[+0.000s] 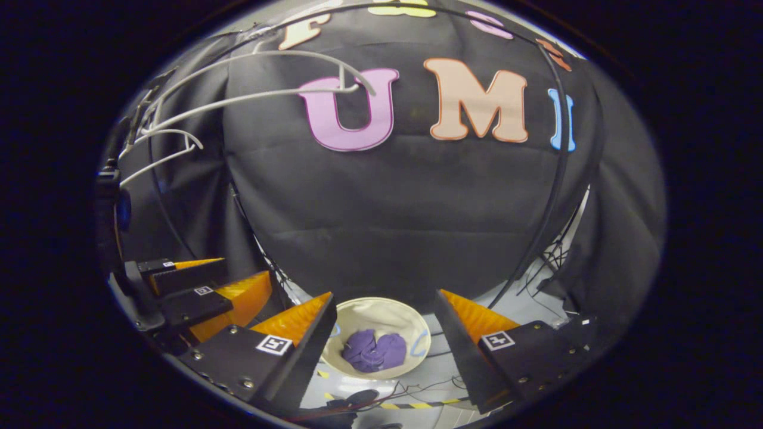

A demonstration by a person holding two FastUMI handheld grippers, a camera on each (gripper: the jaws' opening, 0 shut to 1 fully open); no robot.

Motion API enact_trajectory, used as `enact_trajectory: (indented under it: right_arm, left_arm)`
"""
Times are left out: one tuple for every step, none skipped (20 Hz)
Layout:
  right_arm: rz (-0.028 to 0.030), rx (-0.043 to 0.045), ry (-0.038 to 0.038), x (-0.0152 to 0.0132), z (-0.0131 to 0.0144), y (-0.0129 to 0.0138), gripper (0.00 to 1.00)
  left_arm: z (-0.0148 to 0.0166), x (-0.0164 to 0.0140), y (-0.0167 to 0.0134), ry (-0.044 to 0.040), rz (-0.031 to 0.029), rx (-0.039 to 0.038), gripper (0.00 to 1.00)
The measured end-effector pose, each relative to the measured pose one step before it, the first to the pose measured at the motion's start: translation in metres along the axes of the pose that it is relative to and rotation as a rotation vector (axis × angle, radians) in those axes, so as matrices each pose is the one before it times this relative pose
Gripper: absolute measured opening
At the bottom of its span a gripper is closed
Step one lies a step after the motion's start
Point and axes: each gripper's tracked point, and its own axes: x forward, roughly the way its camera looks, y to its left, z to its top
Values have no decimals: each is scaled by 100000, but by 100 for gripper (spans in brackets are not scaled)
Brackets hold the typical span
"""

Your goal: Grasp the clothes on the hanger with both hands and then place them into the laundry hamper below.

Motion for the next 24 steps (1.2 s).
enact_trajectory:
  right_arm:
    - [513,756,-1985,-1445,774,-35,99]
    - [480,1073,-2057,-878,473,-423,99]
    - [543,861,-2317,-941,769,-383,99]
    - [356,177,-2106,-810,550,-417,99]
    - [77,-198,-2250,-1021,712,-400,99]
    - [171,-691,-1867,-899,677,1,99]
    - [463,-1088,-1259,-959,672,43,99]
    - [363,-835,-1967,-1140,977,278,99]
    - [333,-449,-2437,-1012,1013,189,99]
    - [543,-632,-2593,-1505,688,369,99]
    - [291,-1087,-2527,-1505,975,150,99]
    - [320,-1292,-2001,-1209,770,-37,99]
    - [-466,-1776,-1362,-812,914,-145,99]
    - [-752,-1506,-2003,-711,1004,-165,99]
    - [-704,-1103,-2473,-714,1188,-23,99]
    - [-466,-794,-2545,-550,1022,75,99]
    - [-184,-680,-2344,-449,1205,47,99]
    - [-453,-845,-2509,-486,944,19,99]
    - [-555,-1521,-2158,-258,1021,8,99]
    - [-771,-1356,-1062,-315,652,21,98]
    - [-1,-896,-1367,-200,727,105,98]
    - [-721,461,-623,-22,472,18,93]
    - [-805,1806,-1061,-8,370,-114,92]
    - [-660,1969,-819,134,258,-63,98]
  left_arm:
    - [484,-423,-13,-1747,182,-175,98]
    - [566,-952,-144,-2154,266,-154,98]
    - [678,-1189,-212,-2123,-79,-52,98]
    - [578,-1329,-138,-2431,64,-457,98]
    - [273,-1438,42,-1108,327,-1117,99]
    - [551,-1136,22,-1623,373,-836,98]
    - [831,-485,-7,-2016,343,632,98]
    - [468,-1112,-265,-1812,1018,1419,98]
    - [776,-1031,-558,-2547,415,1471,98]
    - [755,-1113,-705,-2095,-220,795,98]
    - [917,-1162,-566,-1676,-598,598,97]
    - [834,-889,-94,-1281,-698,466,98]
    - [819,-689,-83,-1156,-908,525,99]
    - [992,-762,-122,-2424,-549,7,97]
    - [1408,-643,131,-3612,-482,-95,99]
    - [1275,-372,93,-2619,-361,-416,99]
    - [985,-473,-3,-1395,-451,-96,99]
    - [712,-675,-215,-1220,-297,-316,99]
    - [1145,-487,24,-2251,-636,-445,99]
    - [984,-246,188,-1453,-477,-462,97]
    - [741,-143,178,-868,-400,-289,98]
    - [526,-19,277,-643,-54,-553,99]
    - [627,19,416,-614,-134,-286,98]
    - [339,-21,366,11,-76,97,98]
